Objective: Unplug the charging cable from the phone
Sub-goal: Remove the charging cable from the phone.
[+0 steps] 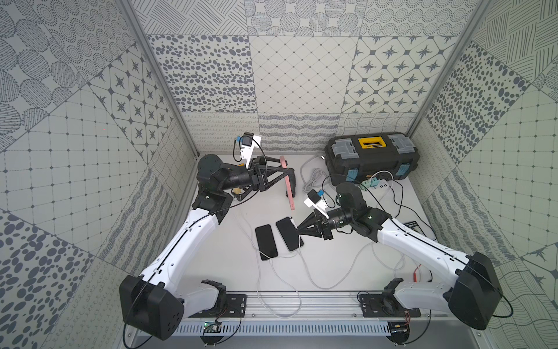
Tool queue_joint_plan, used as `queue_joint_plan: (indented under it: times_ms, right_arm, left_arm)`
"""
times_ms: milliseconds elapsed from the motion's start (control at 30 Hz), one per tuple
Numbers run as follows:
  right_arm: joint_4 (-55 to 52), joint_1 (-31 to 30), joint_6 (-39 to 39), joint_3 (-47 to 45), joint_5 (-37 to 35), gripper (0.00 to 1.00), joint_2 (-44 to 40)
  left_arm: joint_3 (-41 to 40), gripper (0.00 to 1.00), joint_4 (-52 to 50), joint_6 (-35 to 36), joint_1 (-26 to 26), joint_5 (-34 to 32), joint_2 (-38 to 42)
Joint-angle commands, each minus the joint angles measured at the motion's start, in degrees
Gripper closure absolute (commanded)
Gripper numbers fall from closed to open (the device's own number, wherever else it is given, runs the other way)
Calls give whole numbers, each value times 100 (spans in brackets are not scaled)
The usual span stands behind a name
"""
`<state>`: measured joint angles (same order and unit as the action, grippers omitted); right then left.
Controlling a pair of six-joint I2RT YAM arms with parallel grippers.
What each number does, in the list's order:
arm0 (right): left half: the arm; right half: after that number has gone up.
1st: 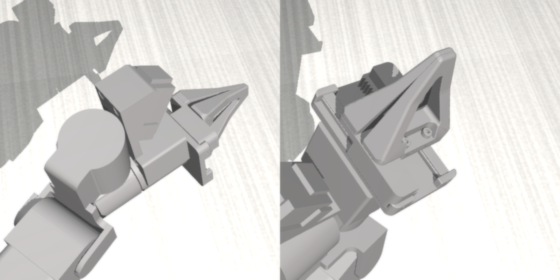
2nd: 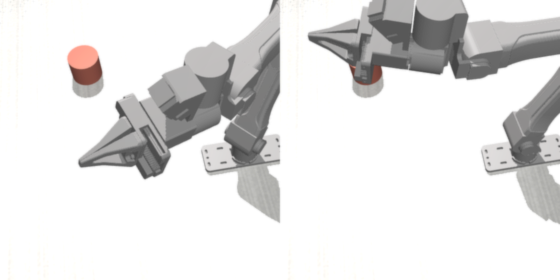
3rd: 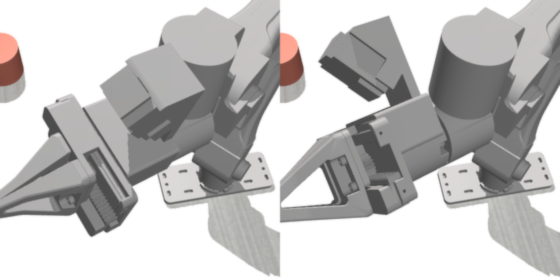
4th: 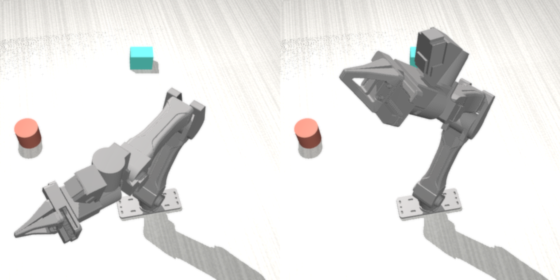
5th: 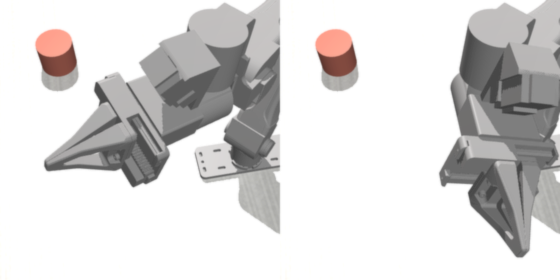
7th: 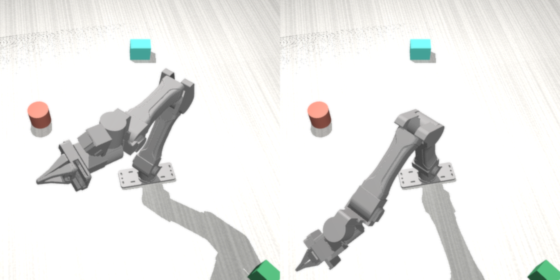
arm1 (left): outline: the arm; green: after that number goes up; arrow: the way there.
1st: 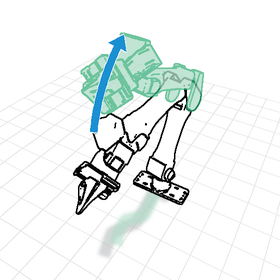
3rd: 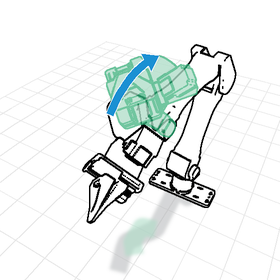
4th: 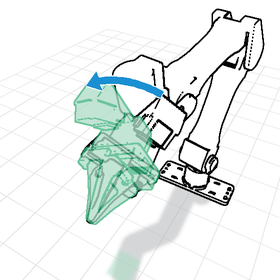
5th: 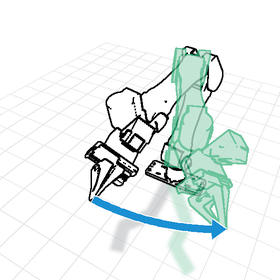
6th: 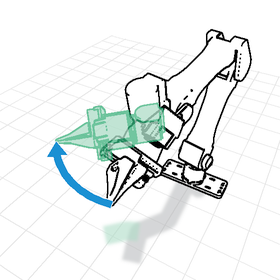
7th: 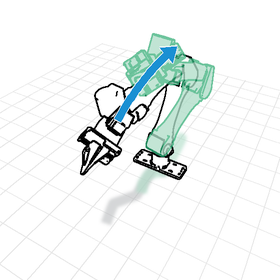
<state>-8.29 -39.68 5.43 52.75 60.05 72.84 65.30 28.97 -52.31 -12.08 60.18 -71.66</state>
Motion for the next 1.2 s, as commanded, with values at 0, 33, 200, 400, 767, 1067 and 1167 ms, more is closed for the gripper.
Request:
queue_joint_plan:
  times_ms: [0,33,200,400,767,1067,1167]
  right_arm:
    - [219,-31,38,-15,-75,88,-134]
    - [221,-35,38,-11,-95,84,-145]
    - [223,-35,54,-5,-172,60,-194]
    - [224,-9,243,195,-305,46,-220]
    - [224,309,810,839,-49,15,15]
    - [231,321,758,1395,281,3,138]
    - [223,321,802,1637,349,3,302]
  left_arm:
    - [19,100,600,-15,100,-59,68]
    - [8,100,615,-23,105,-59,68]
    - [-29,100,642,-50,101,-59,70]
    - [-69,100,695,-111,102,-21,71]
    - [-209,100,847,-202,100,50,123]
    - [-279,100,981,-318,101,79,104]
    - [-291,100,1093,-409,107,107,83]
